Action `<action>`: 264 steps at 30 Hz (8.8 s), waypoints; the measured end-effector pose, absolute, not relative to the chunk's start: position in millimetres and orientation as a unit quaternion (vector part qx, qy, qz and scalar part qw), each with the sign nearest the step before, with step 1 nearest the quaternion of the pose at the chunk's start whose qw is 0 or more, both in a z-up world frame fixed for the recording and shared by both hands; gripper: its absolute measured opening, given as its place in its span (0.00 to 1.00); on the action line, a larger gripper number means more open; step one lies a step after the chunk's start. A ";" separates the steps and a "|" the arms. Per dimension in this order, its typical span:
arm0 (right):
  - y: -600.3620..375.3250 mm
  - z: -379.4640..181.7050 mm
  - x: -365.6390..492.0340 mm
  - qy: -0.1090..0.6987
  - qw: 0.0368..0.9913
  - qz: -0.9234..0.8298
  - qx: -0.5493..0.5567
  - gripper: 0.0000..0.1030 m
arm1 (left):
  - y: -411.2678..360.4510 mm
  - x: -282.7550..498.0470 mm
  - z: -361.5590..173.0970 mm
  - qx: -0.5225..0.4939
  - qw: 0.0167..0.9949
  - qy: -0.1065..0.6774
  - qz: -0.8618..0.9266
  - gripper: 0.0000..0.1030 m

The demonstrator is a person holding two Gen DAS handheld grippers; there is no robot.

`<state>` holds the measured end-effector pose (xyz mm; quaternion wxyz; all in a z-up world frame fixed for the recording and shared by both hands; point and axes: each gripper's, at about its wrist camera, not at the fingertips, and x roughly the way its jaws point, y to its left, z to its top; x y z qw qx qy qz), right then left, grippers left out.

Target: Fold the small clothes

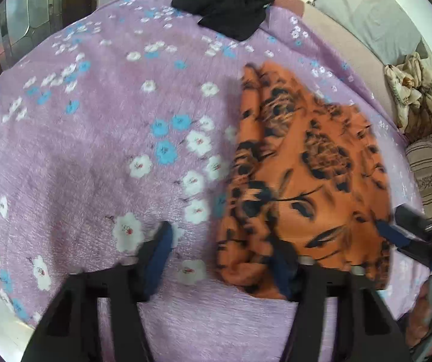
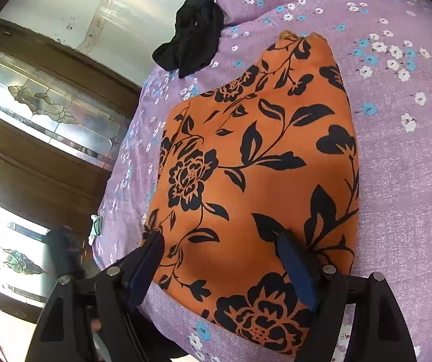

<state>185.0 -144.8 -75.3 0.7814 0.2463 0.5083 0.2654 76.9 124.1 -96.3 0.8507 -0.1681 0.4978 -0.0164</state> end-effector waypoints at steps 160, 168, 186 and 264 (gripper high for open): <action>-197.4 -85.4 144.7 0.512 0.782 0.184 0.302 0.64 | 67.8 152.3 -113.8 -0.094 0.875 0.475 -0.026 0.84; -176.0 -93.0 148.7 0.544 0.782 0.185 0.240 0.28 | 68.7 153.0 -114.6 -0.096 0.874 0.476 -0.027 0.85; -182.1 -97.7 224.0 0.540 0.781 0.185 0.254 0.36 | 68.5 156.9 -115.8 -0.100 0.870 0.481 -0.029 0.85; -166.4 -104.2 232.4 0.538 0.780 0.218 0.233 0.40 | 125.3 166.9 -117.8 -0.246 0.789 0.538 -0.166 0.33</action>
